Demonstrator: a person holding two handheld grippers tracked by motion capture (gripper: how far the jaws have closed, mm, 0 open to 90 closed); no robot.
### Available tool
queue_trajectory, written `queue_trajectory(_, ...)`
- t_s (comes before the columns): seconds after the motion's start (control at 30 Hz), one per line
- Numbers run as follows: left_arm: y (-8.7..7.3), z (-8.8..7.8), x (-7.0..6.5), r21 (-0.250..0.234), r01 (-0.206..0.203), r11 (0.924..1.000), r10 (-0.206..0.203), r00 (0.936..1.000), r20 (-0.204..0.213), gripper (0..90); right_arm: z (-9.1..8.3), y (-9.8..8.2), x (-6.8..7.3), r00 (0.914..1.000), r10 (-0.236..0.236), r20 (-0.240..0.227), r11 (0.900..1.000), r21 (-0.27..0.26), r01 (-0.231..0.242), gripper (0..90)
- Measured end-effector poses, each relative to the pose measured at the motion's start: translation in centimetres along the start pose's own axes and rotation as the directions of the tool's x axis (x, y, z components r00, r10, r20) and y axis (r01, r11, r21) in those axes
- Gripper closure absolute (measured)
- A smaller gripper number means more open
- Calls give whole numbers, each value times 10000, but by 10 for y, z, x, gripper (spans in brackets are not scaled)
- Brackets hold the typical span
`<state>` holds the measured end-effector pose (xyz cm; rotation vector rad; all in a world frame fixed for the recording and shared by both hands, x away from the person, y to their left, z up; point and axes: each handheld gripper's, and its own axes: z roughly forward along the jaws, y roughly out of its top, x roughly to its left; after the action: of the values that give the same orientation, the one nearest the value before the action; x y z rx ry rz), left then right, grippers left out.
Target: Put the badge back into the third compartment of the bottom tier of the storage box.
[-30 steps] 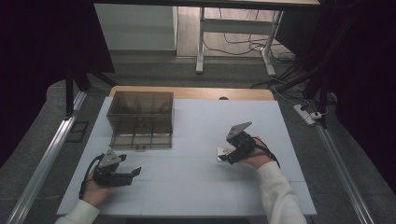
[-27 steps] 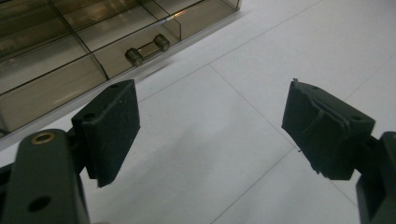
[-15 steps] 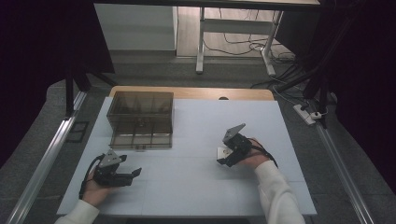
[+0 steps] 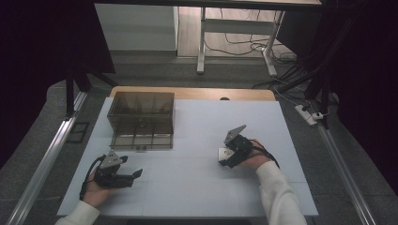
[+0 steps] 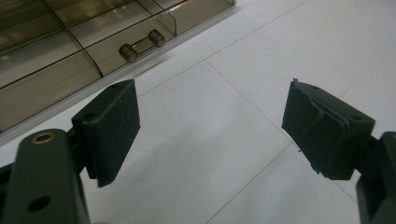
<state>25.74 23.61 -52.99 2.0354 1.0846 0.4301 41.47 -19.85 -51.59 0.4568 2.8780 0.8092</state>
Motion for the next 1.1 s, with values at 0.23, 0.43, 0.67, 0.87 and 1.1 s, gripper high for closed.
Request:
queue_trajectory(0.23,0,1,-2,54,-87,9999,87,10000,46,186,-4,-3,1,9999,-119,-42,9998,-138,118,321)
queue_trajectory(0.43,0,1,-2,43,-82,10000,82,10000,28,186,-5,-1,2,9997,-254,12,9997,-58,254,326)
queue_trajectory(0.67,-1,1,-1,51,-92,9999,92,10000,38,186,-8,-1,1,9999,-81,153,9997,-211,84,328)
queue_trajectory(0.87,-1,0,-1,39,-74,10000,74,10000,22,187,-19,0,0,9995,125,304,9961,-876,-98,328)
queue_trajectory(1.1,-1,1,-1,25,-71,10000,71,10000,39,187,-26,1,-1,9984,447,349,9892,-1409,-393,328)
